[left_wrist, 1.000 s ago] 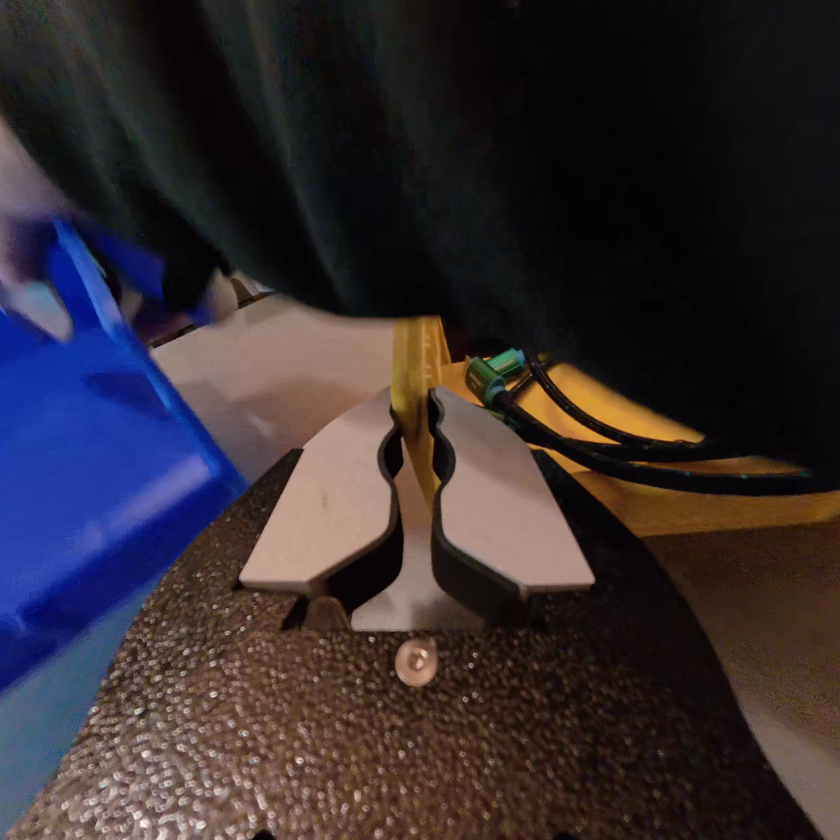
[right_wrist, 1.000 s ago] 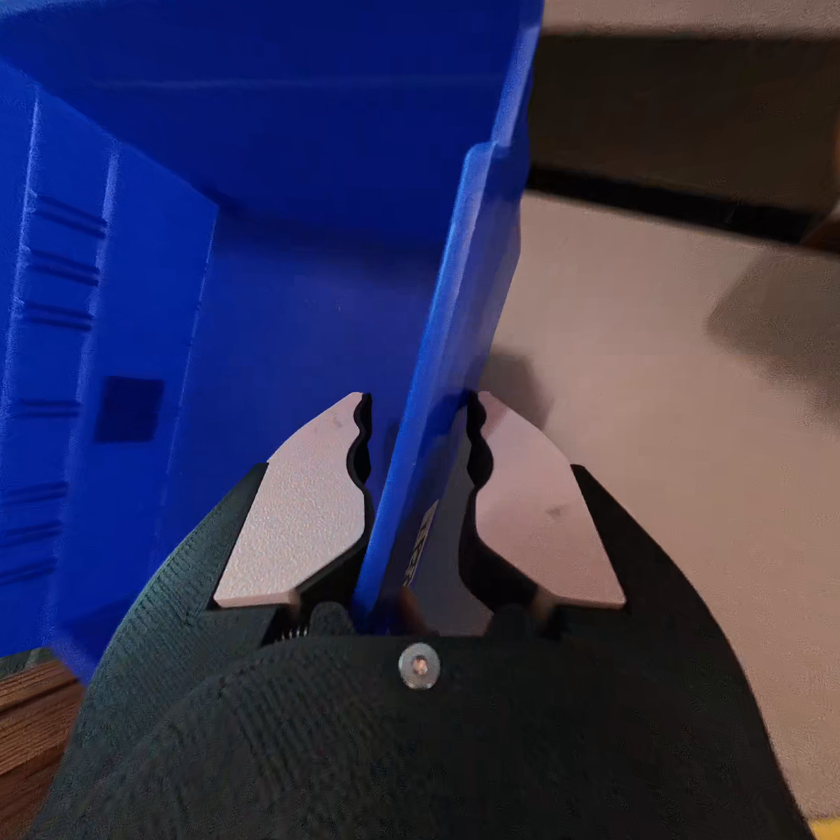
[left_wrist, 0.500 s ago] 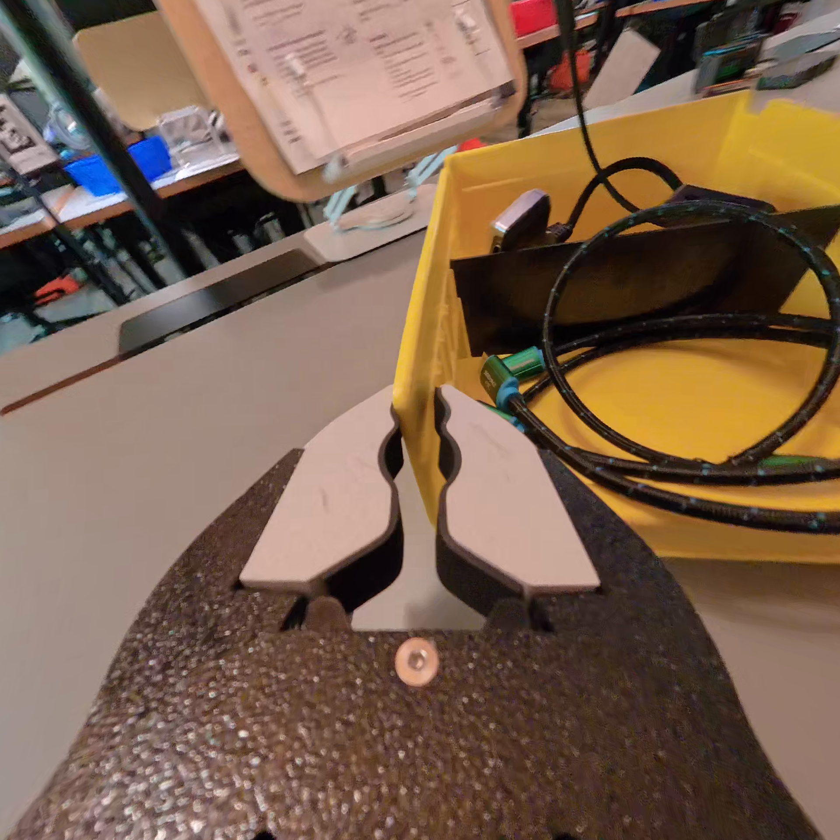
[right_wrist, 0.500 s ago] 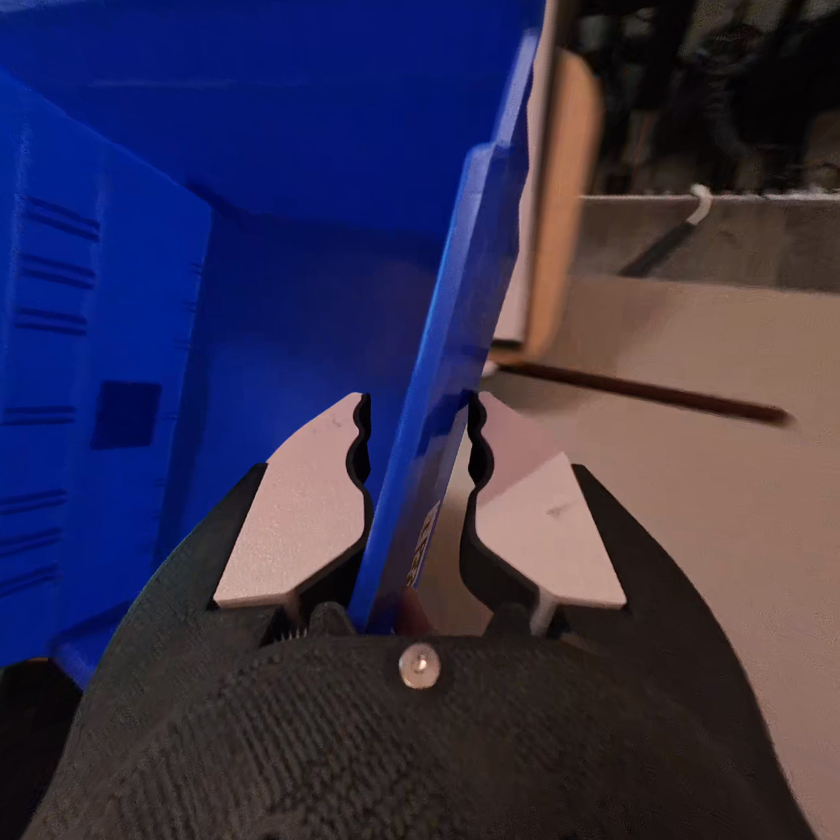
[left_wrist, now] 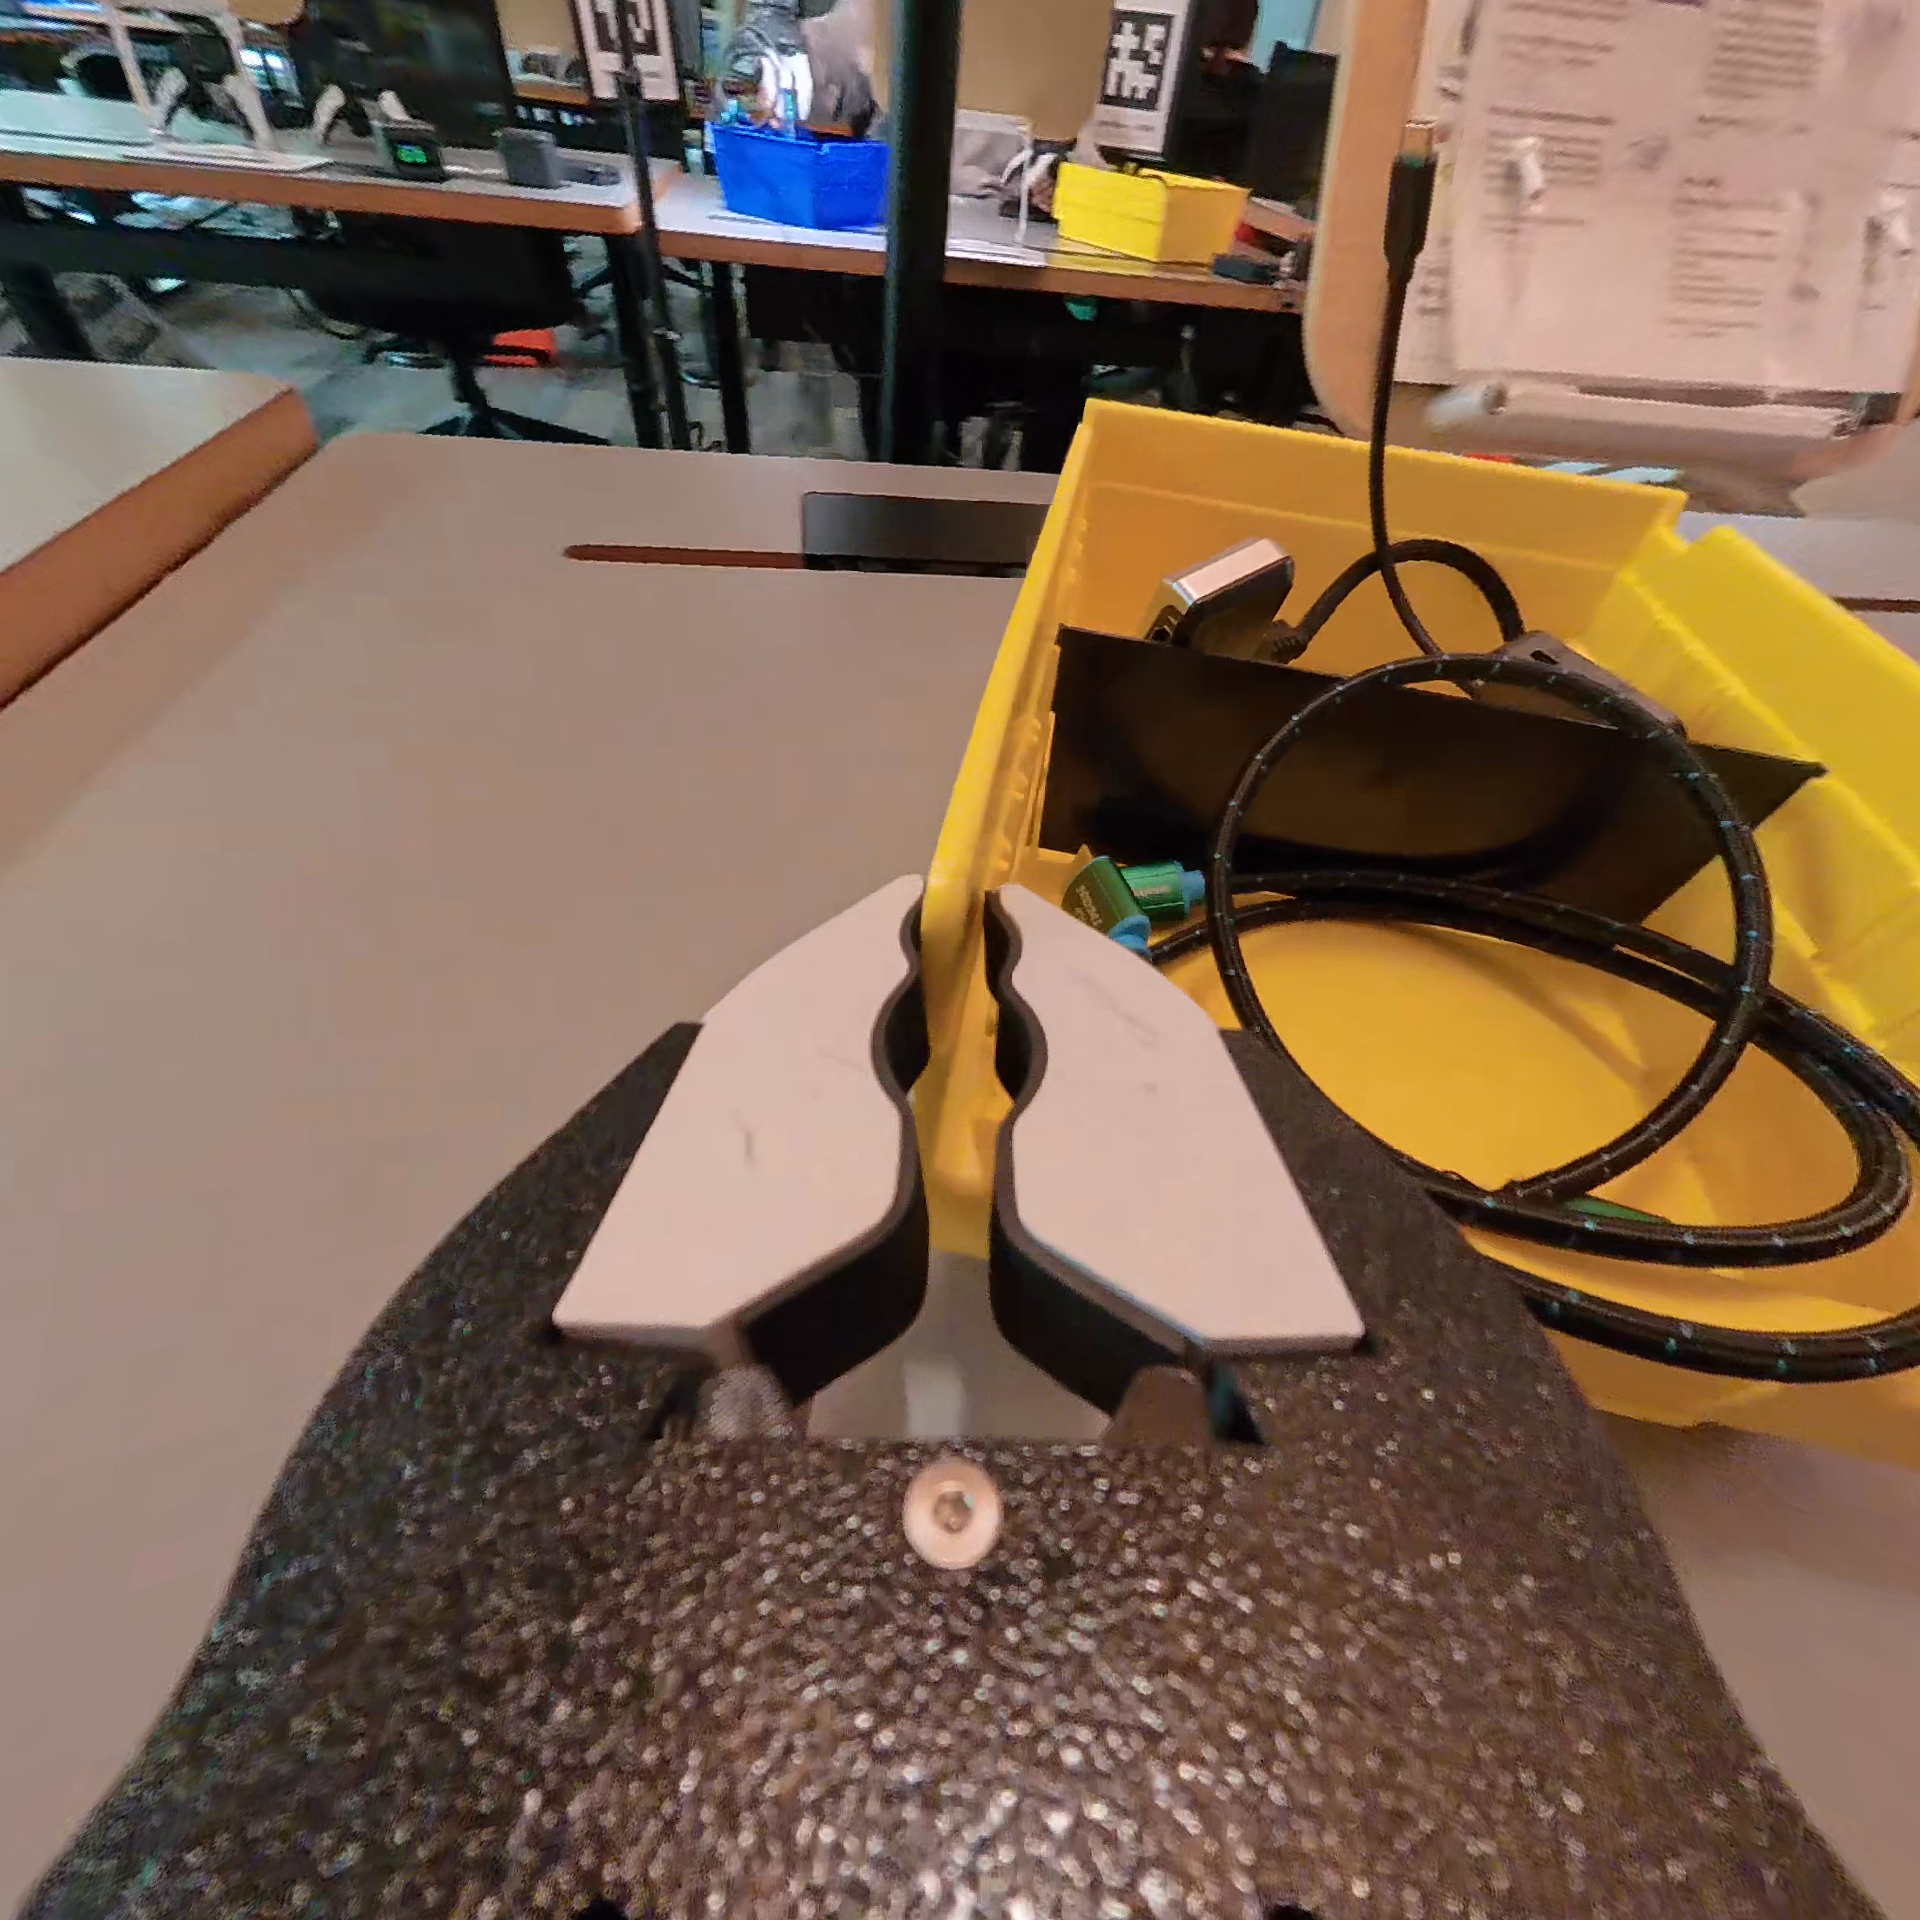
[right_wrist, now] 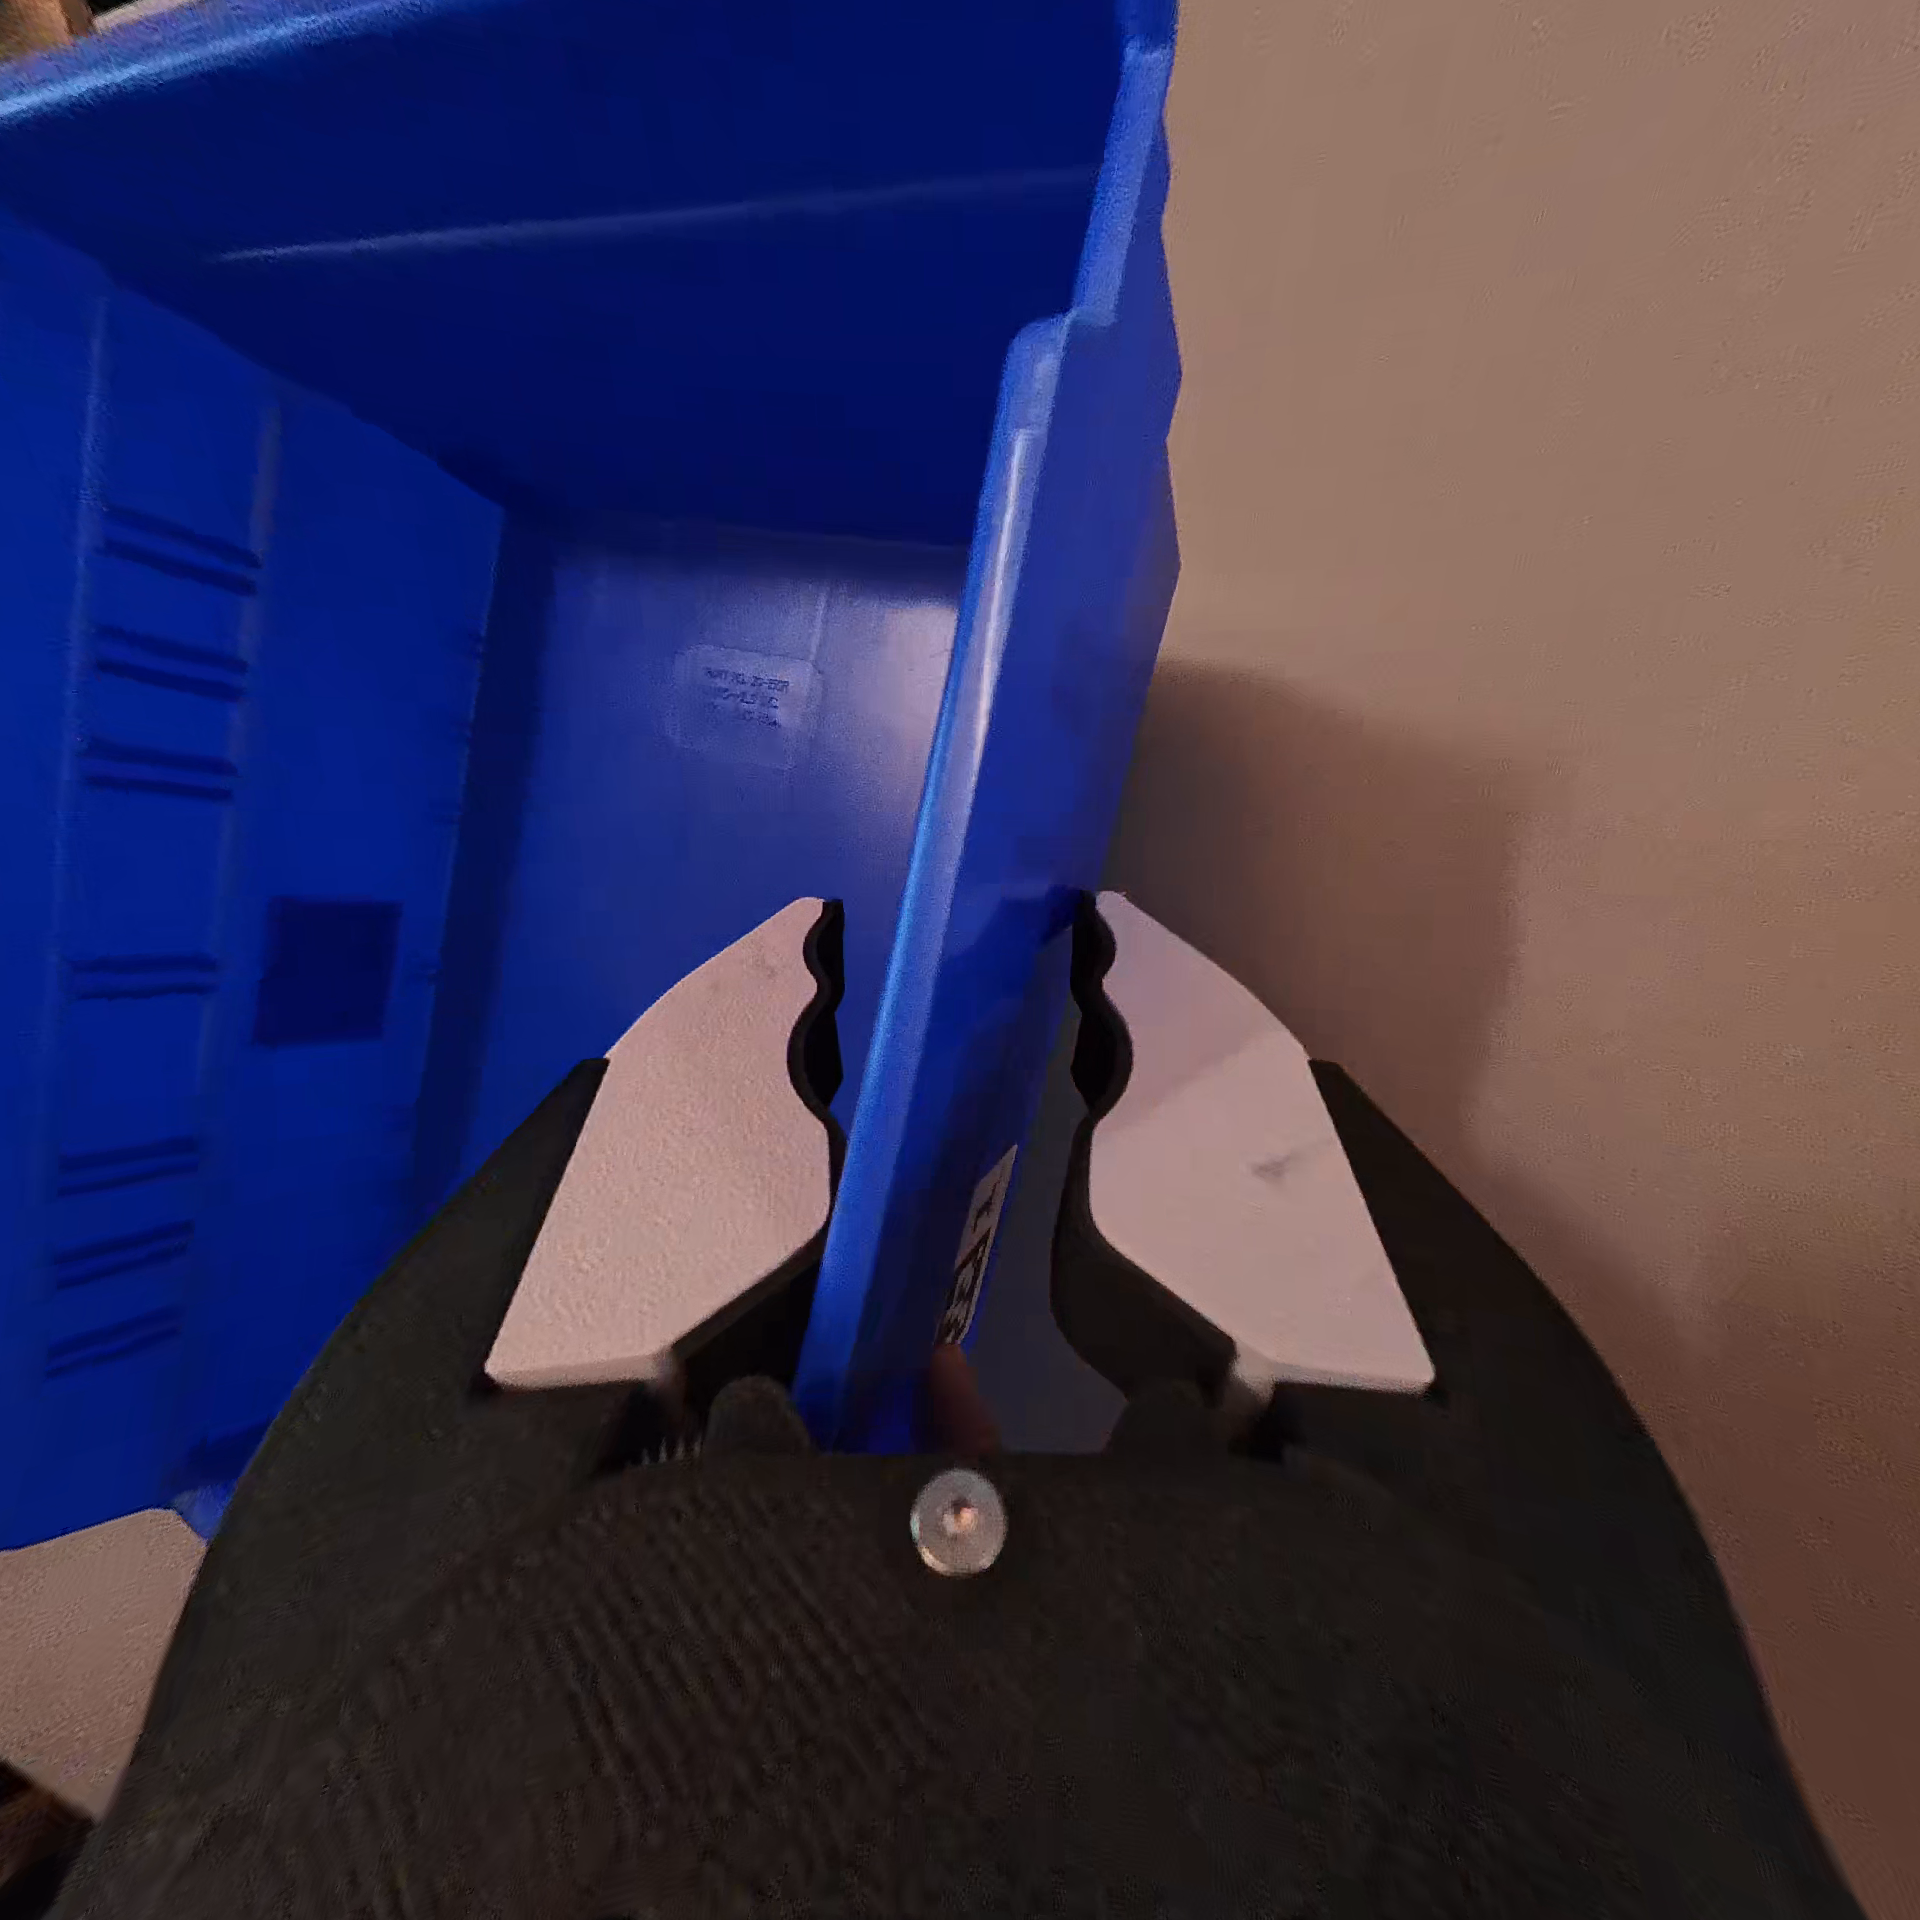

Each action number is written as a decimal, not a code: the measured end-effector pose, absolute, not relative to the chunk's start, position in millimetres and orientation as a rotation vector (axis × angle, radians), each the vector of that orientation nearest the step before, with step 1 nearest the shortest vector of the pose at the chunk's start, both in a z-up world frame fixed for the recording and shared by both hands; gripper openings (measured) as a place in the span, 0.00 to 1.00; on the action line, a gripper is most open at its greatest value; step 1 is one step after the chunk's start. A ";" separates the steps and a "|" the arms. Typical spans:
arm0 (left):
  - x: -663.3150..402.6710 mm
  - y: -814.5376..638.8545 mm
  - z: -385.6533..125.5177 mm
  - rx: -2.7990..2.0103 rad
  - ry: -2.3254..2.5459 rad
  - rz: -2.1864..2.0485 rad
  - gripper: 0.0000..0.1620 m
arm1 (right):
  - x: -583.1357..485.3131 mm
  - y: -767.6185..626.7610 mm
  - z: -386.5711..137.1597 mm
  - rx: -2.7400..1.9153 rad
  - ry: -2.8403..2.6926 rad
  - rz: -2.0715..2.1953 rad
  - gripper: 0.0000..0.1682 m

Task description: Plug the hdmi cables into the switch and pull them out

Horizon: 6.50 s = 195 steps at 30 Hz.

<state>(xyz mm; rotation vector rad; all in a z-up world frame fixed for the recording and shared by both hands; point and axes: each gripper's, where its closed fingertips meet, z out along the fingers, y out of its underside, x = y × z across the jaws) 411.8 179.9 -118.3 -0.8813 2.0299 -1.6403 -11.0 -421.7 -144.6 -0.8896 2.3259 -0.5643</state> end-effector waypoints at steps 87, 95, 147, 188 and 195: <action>219.7 -45.2 40.0 -0.306 2.894 -2.572 0.09 | 92.2 -143.9 -56.2 -1.695 0.930 -1.333 0.61; 119.1 -66.3 -10.9 -0.277 3.368 -2.496 0.09 | 118.1 -56.6 -39.4 -1.511 0.523 -1.259 0.50; 62.6 -77.3 -32.3 1.462 1.373 -1.259 0.08 | 72.2 -52.8 -41.6 -1.082 0.532 -0.357 0.44; 97.5 -64.7 -73.7 -0.356 3.157 -2.404 0.28 | 111.4 -40.3 -62.4 -1.377 0.468 -1.193 0.45; 95.0 -53.9 -83.8 -0.338 3.212 -2.433 0.11 | 117.1 -28.5 -77.7 -1.473 0.441 -1.165 0.45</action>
